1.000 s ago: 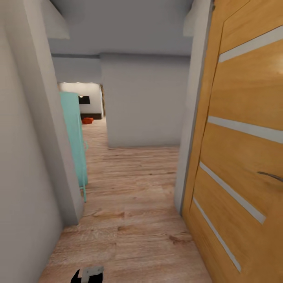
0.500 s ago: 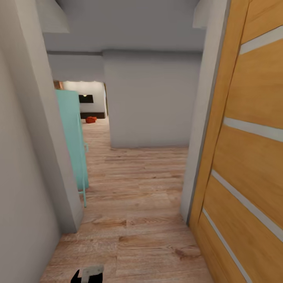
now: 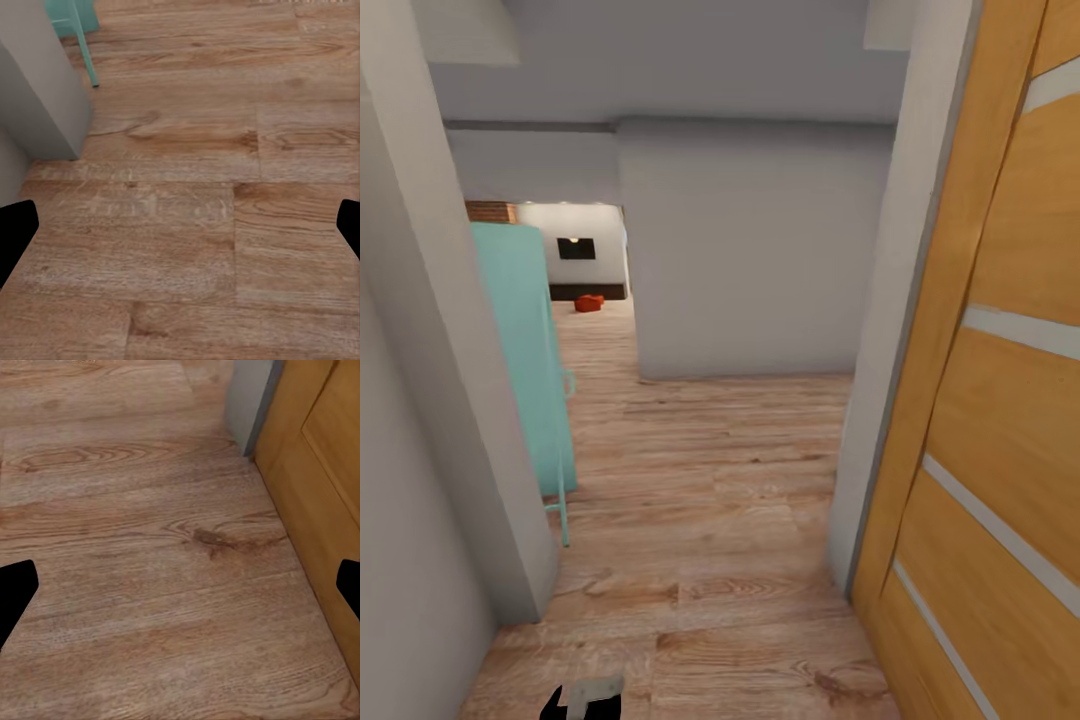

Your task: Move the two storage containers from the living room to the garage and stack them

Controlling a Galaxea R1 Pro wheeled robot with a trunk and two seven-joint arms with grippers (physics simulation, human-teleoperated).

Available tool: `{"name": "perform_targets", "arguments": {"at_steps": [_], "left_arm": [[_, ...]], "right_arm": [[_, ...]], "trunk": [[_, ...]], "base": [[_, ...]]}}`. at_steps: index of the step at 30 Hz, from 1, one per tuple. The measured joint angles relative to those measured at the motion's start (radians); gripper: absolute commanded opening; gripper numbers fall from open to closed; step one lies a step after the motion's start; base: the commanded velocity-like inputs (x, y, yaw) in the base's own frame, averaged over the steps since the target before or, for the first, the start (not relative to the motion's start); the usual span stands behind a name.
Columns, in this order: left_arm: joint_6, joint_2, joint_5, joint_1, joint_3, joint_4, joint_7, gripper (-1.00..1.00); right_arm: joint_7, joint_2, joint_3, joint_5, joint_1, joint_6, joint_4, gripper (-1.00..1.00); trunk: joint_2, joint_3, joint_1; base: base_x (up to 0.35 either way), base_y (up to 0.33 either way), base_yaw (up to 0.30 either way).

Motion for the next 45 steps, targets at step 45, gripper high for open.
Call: {"name": "perform_targets", "arguments": {"at_steps": [45], "left_arm": [[0.000,0.000,0.000,0.000,0.000,0.000,0.000,1.00]], "right_arm": [[0.000,0.000,0.002,-0.001,0.000,0.000,0.000,1.00]], "trunk": [[0.000,-0.008,0.000]], "base": [[0.339,0.000,0.062]]}}
